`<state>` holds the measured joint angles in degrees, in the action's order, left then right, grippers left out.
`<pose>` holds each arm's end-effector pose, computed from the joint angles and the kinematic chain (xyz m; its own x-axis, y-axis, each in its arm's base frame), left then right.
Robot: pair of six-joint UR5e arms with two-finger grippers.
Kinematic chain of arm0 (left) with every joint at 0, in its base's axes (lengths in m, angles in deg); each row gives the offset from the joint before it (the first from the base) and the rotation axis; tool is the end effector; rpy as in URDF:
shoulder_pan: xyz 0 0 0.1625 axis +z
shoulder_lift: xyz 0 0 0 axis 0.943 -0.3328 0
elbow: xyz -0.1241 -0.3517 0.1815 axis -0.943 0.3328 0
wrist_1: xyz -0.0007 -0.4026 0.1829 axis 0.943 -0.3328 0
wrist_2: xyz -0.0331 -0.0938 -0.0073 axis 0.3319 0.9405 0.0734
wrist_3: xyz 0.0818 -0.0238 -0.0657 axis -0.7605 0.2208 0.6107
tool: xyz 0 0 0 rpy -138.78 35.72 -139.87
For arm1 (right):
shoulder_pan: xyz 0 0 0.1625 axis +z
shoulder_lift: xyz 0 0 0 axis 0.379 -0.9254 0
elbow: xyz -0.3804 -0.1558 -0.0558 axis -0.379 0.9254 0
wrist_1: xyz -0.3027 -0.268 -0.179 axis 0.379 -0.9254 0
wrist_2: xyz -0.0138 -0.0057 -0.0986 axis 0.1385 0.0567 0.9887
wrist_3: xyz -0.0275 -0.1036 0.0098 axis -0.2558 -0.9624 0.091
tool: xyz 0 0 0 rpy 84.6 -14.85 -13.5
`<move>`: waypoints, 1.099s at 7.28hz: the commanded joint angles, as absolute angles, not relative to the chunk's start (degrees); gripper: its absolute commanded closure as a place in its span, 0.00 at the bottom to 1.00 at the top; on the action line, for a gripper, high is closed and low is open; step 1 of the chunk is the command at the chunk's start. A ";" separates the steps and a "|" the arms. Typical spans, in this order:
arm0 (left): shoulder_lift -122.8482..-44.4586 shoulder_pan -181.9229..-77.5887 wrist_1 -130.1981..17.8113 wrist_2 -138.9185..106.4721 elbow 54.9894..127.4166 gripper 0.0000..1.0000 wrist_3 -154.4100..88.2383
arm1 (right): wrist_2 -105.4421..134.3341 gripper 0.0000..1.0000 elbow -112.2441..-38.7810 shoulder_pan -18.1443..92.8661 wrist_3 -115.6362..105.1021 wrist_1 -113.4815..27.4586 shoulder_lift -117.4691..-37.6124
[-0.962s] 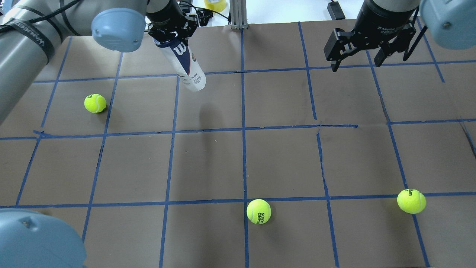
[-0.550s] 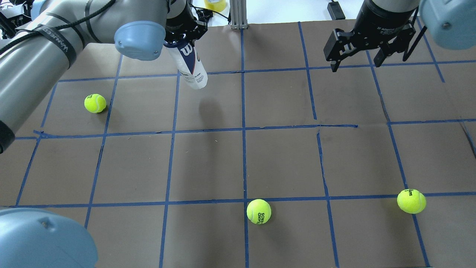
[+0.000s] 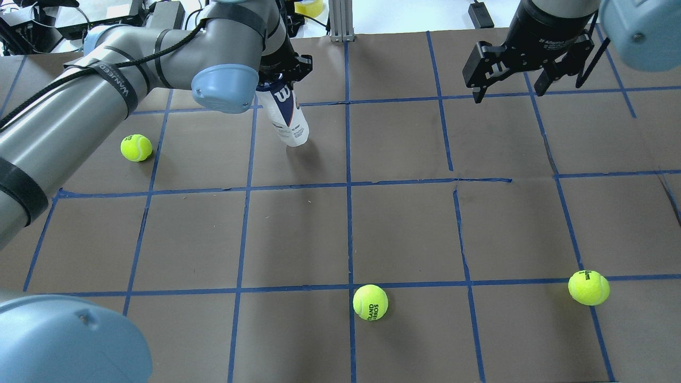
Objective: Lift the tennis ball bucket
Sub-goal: 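Lower the upright can onto the table with the left gripper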
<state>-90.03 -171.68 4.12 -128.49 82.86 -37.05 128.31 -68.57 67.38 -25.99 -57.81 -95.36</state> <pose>-0.2657 -0.6674 0.3237 -0.9992 0.0095 0.0376 -0.0008 0.9646 -0.2639 0.1284 -0.5449 0.4874 -0.9976 -0.0667 0.0187 -0.0676 0.9962 -0.0548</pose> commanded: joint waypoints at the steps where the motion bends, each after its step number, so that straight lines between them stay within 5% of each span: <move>1: -90.43 -172.07 3.66 -128.20 83.38 0.78 -37.71 | 128.35 0.00 -68.56 67.29 -25.99 -57.94 -95.36; 2: -90.43 -172.07 3.66 -128.11 83.29 0.09 -37.62 | 128.35 0.00 -68.65 67.38 -26.07 -57.93 -95.36; 3: -90.34 -172.07 3.49 -126.63 83.12 0.00 -36.84 | 128.35 0.00 -68.65 67.38 -26.07 -57.93 -95.36; 6: -87.89 -172.07 1.57 -125.73 81.89 0.00 -36.83 | 128.35 0.00 -68.65 67.29 -26.07 -58.02 -95.36; 8: -84.99 -171.55 -12.52 -126.08 74.98 0.00 -37.62 | 128.35 0.00 -68.65 67.29 -26.07 -57.93 -95.36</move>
